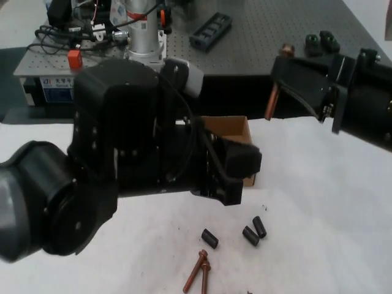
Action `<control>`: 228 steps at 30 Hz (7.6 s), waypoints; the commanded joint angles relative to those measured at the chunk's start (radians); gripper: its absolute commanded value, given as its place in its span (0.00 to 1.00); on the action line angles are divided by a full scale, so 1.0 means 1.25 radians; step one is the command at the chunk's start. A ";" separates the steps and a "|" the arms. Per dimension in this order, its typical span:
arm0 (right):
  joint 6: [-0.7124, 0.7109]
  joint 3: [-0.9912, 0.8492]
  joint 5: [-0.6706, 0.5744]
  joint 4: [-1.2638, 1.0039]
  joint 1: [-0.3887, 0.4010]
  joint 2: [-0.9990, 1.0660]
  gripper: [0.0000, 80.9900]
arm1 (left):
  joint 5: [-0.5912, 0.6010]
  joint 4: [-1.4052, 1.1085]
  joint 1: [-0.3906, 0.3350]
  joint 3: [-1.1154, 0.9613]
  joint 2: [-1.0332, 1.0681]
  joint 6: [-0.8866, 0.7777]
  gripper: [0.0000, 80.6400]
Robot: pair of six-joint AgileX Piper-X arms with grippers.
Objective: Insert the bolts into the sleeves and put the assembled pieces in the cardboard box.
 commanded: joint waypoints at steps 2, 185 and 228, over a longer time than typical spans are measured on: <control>-0.023 -0.005 0.013 0.002 0.031 0.001 0.03 | 0.029 -0.044 0.000 0.002 -0.010 -0.026 0.01; -0.461 0.050 0.256 0.808 -0.134 -0.039 0.03 | -0.313 0.751 -0.168 -0.417 0.539 0.666 0.01; -0.083 0.167 -0.067 -0.013 0.074 -0.004 0.03 | -0.016 -0.116 -0.003 -0.042 0.086 -0.314 0.01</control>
